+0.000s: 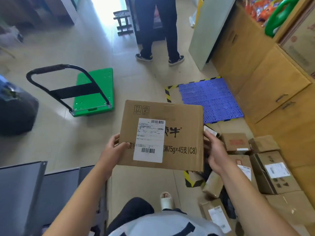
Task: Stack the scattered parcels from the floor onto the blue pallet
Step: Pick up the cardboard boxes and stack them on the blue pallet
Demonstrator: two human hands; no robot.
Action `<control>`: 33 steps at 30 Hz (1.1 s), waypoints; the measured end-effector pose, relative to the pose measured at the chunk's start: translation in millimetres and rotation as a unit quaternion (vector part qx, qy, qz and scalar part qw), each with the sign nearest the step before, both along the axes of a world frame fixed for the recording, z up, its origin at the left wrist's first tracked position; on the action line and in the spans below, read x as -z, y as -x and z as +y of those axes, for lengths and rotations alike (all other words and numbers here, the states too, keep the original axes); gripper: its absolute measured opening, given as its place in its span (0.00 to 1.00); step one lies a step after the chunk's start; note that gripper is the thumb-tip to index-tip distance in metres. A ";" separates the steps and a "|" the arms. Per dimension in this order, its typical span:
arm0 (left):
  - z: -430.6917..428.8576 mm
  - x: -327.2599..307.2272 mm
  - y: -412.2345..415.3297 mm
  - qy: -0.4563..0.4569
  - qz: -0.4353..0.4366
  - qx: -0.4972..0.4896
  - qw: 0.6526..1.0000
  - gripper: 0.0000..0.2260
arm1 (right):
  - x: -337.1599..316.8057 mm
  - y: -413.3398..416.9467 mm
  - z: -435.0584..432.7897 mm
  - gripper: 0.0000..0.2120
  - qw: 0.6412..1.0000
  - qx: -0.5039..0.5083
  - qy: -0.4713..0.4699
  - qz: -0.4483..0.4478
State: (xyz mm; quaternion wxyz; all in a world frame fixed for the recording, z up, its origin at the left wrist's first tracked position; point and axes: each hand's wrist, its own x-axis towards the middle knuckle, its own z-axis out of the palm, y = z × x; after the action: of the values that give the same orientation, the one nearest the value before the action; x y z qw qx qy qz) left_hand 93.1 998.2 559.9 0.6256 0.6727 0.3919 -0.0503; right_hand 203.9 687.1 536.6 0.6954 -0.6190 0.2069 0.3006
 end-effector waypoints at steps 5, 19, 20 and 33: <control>31.5 17.3 -93.8 0.022 0.016 0.036 0.999 0.17 | 3.0 -80.6 24.2 0.20 1.000 0.013 0.028 -0.004; 129.6 22.3 -439.2 0.130 0.069 0.214 0.966 0.20 | -15.6 -320.4 91.6 0.19 0.980 0.173 0.081 0.058; 130.7 18.5 -459.8 0.132 0.075 0.227 0.962 0.21 | -18.2 -330.7 94.0 0.19 0.978 0.181 0.078 0.063; 73.8 19.4 -742.6 0.070 0.129 0.326 0.934 0.18 | 36.4 -513.3 82.4 0.18 0.942 0.314 0.030 0.117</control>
State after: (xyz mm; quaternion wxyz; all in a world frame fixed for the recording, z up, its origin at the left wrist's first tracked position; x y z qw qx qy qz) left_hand 835.6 1072.0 540.5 0.5646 0.7058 0.2237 -0.3647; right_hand 717.2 769.5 500.2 0.7064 -0.5038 0.4797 0.1306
